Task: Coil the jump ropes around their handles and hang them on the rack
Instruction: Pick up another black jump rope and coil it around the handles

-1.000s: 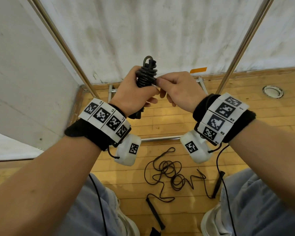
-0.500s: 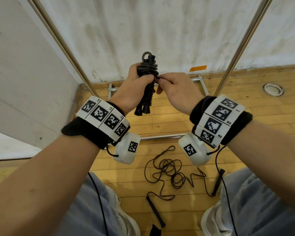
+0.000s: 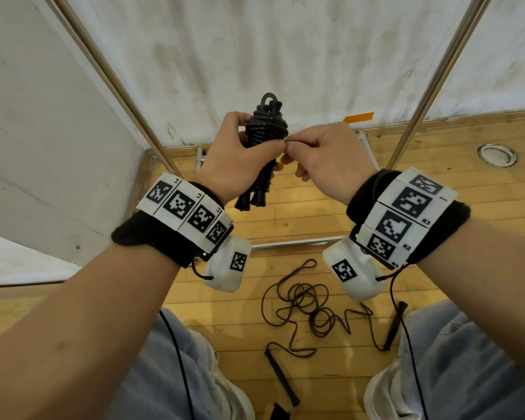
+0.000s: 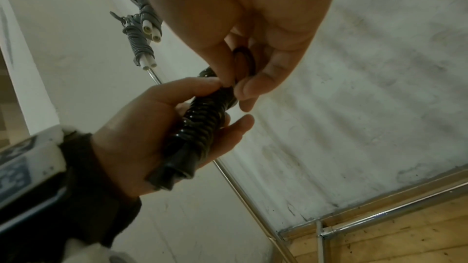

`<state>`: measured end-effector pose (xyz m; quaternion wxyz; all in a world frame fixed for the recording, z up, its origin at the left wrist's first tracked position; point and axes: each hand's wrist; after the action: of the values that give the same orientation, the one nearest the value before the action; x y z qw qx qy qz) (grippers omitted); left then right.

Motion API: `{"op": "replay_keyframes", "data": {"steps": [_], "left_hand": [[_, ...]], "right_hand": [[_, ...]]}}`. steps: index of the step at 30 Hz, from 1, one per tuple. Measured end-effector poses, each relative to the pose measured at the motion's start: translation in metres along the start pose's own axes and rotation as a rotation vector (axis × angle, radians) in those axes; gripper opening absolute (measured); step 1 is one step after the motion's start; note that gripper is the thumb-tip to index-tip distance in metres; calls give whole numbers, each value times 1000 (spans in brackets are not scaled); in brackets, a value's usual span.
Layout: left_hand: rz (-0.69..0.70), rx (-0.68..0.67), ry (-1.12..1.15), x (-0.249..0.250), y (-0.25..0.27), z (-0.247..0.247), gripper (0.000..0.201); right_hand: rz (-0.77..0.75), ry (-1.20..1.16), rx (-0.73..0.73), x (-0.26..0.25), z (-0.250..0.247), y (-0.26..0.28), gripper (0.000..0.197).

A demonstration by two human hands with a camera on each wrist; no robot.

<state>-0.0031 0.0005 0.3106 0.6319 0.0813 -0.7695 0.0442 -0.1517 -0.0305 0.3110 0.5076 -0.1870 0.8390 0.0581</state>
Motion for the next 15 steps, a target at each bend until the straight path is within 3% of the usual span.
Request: {"op": "replay_keyframes", "data": {"steps": [4, 11, 15], "left_hand": [[28, -7, 20, 1, -1, 2, 28], [-4, 25, -41, -3, -4, 1, 36], [35, 71, -127, -3, -4, 1, 28]], "right_hand": [[51, -94, 14, -4, -2, 1, 18], [121, -251, -52, -13, 3, 5, 22], [149, -345, -81, -16, 4, 3, 24]]}}
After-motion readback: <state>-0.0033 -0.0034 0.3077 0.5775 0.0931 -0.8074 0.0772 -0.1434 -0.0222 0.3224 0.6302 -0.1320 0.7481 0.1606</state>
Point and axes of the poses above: each hand's wrist, its own y-axis away from the middle knuckle, its own z-axis out of the palm, x = y × z
